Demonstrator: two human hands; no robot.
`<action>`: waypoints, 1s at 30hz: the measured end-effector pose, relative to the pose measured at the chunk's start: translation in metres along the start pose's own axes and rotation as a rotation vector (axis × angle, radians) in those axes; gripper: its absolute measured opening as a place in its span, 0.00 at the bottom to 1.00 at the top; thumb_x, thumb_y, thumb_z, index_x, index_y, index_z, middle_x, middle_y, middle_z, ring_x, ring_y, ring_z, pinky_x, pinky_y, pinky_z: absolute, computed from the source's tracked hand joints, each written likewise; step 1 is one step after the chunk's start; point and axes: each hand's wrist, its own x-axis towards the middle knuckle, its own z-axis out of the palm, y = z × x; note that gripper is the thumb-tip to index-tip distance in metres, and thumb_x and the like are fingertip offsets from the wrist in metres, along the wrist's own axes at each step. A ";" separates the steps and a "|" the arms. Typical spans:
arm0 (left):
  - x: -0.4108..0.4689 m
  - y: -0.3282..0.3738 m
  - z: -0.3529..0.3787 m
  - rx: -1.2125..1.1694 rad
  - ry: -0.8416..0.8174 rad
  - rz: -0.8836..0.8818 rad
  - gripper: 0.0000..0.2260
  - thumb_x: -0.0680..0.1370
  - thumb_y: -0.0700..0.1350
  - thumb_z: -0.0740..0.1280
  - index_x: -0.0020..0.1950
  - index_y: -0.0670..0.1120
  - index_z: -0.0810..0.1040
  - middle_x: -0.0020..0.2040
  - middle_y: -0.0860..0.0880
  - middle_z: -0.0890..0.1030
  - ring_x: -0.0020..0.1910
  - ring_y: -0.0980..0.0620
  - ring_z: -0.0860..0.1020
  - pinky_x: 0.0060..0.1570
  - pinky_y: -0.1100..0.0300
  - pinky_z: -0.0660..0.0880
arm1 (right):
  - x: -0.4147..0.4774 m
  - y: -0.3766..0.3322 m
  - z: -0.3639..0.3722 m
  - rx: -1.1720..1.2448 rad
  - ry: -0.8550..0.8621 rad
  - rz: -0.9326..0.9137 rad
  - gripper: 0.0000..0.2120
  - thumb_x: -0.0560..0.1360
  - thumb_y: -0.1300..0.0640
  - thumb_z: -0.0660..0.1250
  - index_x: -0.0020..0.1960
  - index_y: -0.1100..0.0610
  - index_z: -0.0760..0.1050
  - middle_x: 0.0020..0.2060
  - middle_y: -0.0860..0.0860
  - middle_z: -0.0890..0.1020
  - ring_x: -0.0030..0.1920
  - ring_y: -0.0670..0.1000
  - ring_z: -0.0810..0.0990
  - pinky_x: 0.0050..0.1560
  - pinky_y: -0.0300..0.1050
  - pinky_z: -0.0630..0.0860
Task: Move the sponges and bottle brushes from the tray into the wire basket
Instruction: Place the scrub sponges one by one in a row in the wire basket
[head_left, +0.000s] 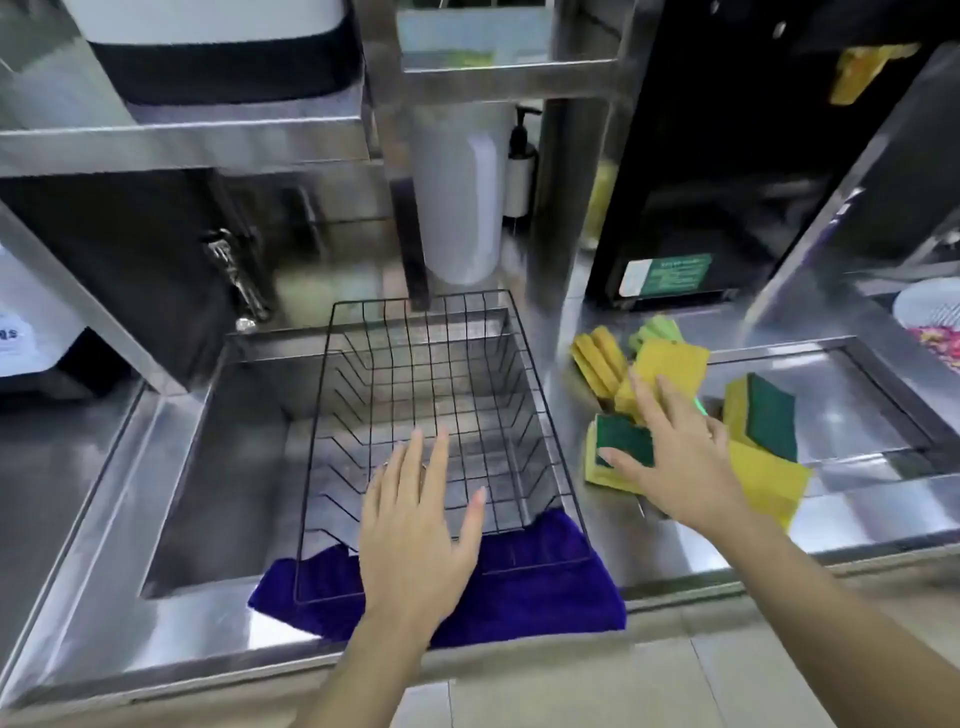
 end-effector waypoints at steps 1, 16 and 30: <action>-0.006 0.001 0.001 0.002 -0.031 -0.001 0.27 0.79 0.60 0.54 0.72 0.46 0.69 0.70 0.44 0.72 0.68 0.43 0.70 0.68 0.51 0.61 | -0.001 0.003 0.002 -0.010 -0.038 0.011 0.40 0.71 0.34 0.58 0.76 0.46 0.45 0.76 0.53 0.55 0.75 0.52 0.55 0.70 0.53 0.56; -0.038 -0.017 0.030 0.217 0.254 0.209 0.25 0.83 0.55 0.51 0.37 0.44 0.78 0.30 0.50 0.74 0.30 0.47 0.72 0.36 0.55 0.64 | 0.023 0.012 0.011 -0.304 -0.101 0.011 0.34 0.63 0.36 0.69 0.61 0.54 0.69 0.59 0.51 0.72 0.61 0.53 0.69 0.58 0.49 0.58; -0.039 -0.017 0.032 0.245 0.213 0.213 0.21 0.81 0.54 0.54 0.35 0.46 0.76 0.30 0.51 0.73 0.31 0.49 0.71 0.34 0.55 0.65 | 0.033 -0.064 -0.051 0.857 0.025 0.052 0.32 0.66 0.53 0.75 0.64 0.57 0.63 0.50 0.47 0.73 0.48 0.45 0.74 0.48 0.38 0.71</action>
